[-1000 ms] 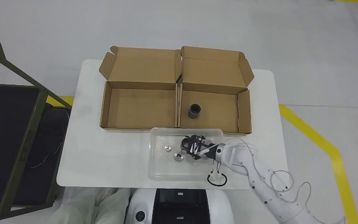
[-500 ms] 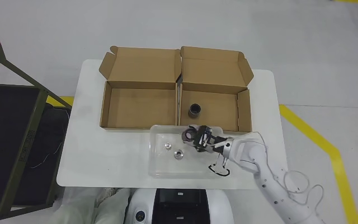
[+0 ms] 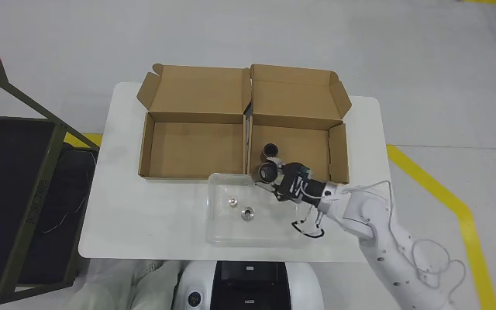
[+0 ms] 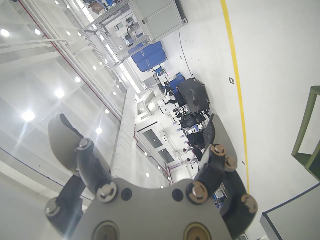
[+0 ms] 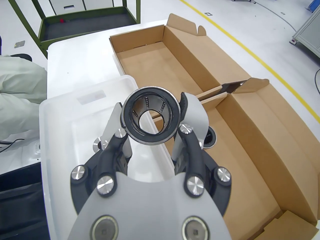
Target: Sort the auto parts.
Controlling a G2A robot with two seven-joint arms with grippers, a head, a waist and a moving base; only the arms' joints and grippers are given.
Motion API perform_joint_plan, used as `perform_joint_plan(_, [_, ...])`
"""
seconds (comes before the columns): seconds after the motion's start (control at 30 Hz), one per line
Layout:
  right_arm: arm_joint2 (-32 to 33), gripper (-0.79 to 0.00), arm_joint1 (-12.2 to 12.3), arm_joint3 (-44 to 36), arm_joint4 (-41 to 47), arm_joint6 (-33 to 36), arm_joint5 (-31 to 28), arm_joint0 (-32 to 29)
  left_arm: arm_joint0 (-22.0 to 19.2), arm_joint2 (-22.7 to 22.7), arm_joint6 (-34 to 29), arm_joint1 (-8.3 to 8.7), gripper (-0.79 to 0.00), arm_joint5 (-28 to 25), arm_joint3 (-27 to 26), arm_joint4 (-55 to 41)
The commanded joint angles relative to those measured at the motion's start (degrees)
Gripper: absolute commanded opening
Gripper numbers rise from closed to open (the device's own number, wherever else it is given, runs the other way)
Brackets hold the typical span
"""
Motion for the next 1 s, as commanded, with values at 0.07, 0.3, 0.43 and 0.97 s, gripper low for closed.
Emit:
perform_joint_plan(0.07, [0.7, -0.785, 0.0, -1.5, 1.8, -1.0, 0.2, 0.0, 0.0, 0.0, 0.0, 0.00, 0.000, 0.0, 0.0, 0.0])
perform_joint_plan(0.3, [2.8, -0.785, 0.1, -5.5, 6.4, -3.8, 0.7, 0.4, 0.0, 0.0, 0.0, 0.00, 0.000, 0.0, 0.0, 0.0])
perform_joint_plan(0.43, [4.0, -0.785, 0.2, -7.2, 7.0, -5.0, 1.1, 0.7, 0.0, 0.0, 0.0, 0.00, 0.000, 0.0, 0.0, 0.0])
perform_joint_plan(0.97, [7.9, -0.785, -0.4, -11.5, 7.3, -17.1, 11.0, 0.7, 0.0, 0.0, 0.0, 0.00, 0.000, 0.0, 0.0, 0.0])
